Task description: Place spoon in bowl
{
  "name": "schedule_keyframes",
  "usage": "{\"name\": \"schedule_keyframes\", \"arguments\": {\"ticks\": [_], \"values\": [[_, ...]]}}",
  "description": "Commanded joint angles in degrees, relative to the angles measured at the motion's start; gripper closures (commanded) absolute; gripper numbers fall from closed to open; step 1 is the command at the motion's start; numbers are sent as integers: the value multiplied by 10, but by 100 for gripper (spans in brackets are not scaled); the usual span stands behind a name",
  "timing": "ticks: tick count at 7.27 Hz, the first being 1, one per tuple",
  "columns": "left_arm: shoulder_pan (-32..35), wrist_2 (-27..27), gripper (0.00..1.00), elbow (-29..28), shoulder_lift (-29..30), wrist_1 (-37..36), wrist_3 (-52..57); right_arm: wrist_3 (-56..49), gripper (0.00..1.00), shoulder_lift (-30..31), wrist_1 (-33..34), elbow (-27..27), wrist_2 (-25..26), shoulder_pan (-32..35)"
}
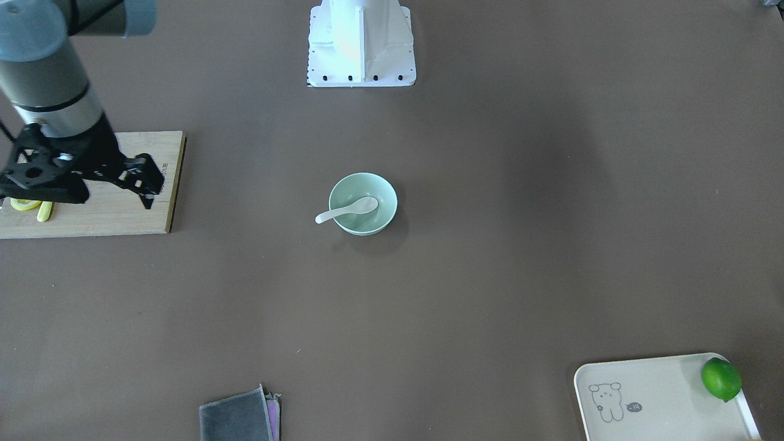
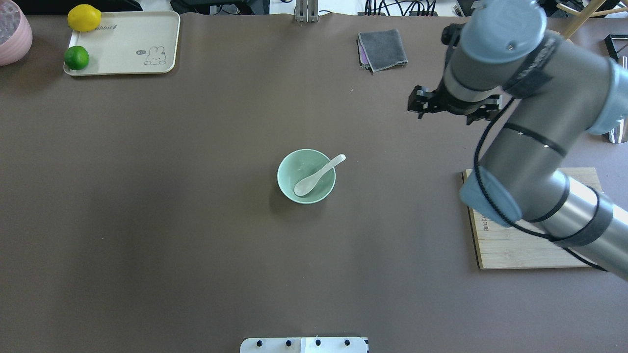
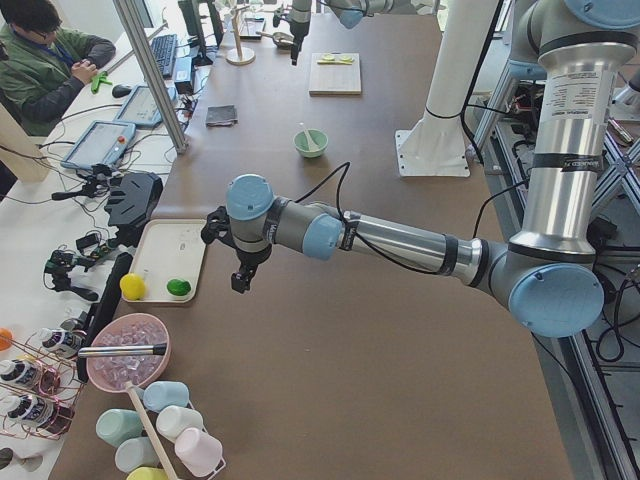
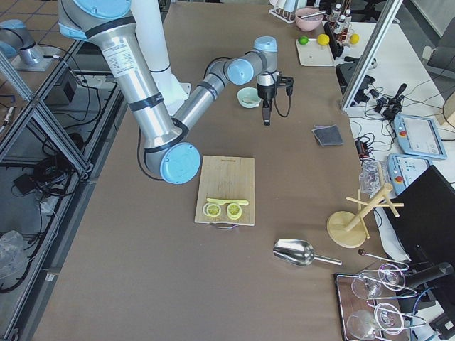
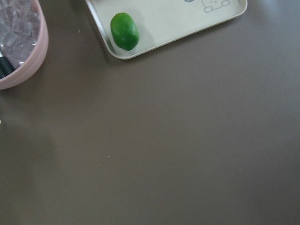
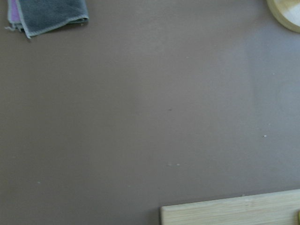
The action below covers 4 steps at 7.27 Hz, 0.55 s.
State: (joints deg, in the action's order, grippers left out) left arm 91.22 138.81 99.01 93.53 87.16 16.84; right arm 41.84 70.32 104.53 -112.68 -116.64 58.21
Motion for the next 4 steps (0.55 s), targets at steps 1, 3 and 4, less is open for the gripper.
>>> {"name": "schedule_keyframes", "arguments": {"ticks": [1,3,4], "values": [[33,-14,2,0,-59,-40,73,-172,0,129,-61,1,-88,120],[39,-22,2,-14,-120,60,78,-325,0,203,-64,14,-140,211],[38,-64,2,-11,-123,77,74,-386,0,236,-64,24,-140,243]]}}
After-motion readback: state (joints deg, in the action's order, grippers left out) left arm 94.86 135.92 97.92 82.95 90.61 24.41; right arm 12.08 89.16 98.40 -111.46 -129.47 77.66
